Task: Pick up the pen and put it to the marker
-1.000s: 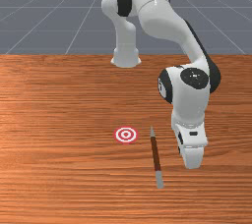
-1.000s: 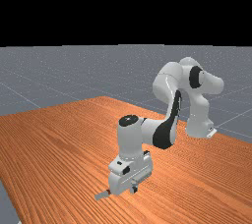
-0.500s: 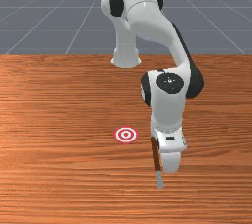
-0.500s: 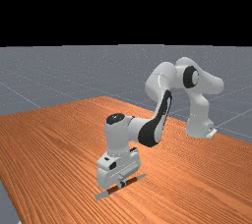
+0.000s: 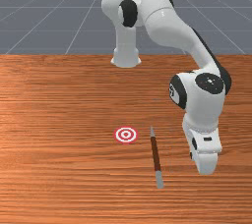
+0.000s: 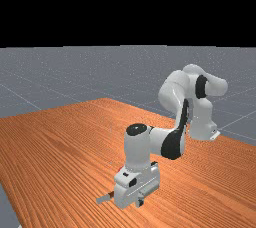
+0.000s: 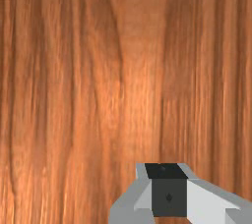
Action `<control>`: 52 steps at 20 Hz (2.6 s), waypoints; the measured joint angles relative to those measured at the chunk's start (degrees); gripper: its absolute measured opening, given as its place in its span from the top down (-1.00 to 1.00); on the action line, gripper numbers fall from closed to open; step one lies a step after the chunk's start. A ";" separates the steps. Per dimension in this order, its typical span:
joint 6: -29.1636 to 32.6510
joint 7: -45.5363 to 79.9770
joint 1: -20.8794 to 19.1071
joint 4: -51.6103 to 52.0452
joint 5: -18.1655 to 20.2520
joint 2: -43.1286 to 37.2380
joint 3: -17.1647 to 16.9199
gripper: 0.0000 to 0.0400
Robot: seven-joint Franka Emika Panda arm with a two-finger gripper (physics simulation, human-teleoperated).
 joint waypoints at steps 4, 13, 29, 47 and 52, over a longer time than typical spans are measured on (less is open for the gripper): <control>-3.90 -3.60 -0.10 8.05 -0.45 4.28 0.40 1.00; -3.27 -2.33 -0.80 10.14 -0.04 7.24 -0.03 1.00; 2.64 -18.17 -12.91 -5.17 -0.32 -0.91 0.09 1.00; -3.47 -22.57 -15.65 6.41 -0.44 5.10 -0.35 1.00; -2.31 -13.77 -14.81 4.37 1.01 3.85 -1.46 1.00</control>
